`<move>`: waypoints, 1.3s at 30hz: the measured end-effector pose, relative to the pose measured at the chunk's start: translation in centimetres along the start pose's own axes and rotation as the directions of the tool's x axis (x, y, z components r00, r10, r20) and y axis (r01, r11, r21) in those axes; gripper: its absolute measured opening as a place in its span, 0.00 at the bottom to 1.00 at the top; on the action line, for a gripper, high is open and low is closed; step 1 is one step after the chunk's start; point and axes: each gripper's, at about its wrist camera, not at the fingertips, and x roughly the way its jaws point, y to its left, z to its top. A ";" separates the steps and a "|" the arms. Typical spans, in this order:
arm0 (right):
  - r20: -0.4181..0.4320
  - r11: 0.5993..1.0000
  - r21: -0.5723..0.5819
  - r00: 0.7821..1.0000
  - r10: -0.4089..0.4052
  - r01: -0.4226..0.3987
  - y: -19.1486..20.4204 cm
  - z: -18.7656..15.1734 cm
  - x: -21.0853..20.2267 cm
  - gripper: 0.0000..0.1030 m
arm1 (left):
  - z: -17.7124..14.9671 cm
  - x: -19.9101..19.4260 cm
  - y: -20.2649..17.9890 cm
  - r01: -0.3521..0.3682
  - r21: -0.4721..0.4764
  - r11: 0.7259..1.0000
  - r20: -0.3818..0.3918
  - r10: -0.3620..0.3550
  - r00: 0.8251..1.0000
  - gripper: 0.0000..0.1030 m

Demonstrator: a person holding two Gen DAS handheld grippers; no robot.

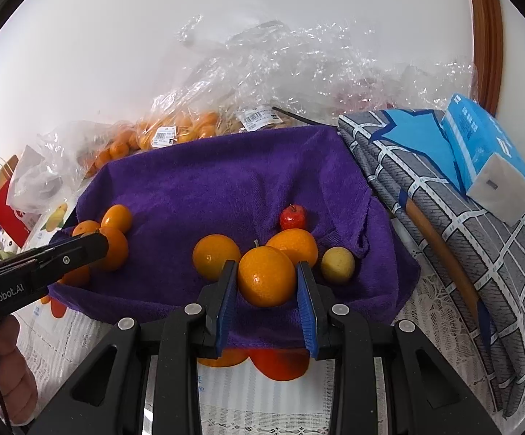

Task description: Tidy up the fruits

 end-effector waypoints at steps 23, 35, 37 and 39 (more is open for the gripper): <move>0.042 0.997 -0.017 0.997 -0.071 0.071 0.0 0.3 -1.2 0.49 | 0.6 -0.5 -1.2 -0.085 0.037 0.996 0.012 0.084 0.996 0.38; 0.078 0.995 0.023 0.992 -0.098 0.097 1.1 1.0 -10.1 0.60 | -0.6 -8.2 -3.0 -0.107 0.058 0.993 0.024 0.106 0.994 0.51; 0.068 0.996 0.038 0.994 -0.088 0.086 1.2 0.8 -11.9 0.60 | -1.1 -10.1 -3.1 -0.114 0.044 0.993 0.039 0.112 0.993 0.57; 0.062 0.996 0.054 0.995 -0.077 0.074 1.3 0.4 -13.5 0.60 | -1.7 -11.7 -3.2 -0.118 0.036 0.992 0.048 0.117 0.992 0.58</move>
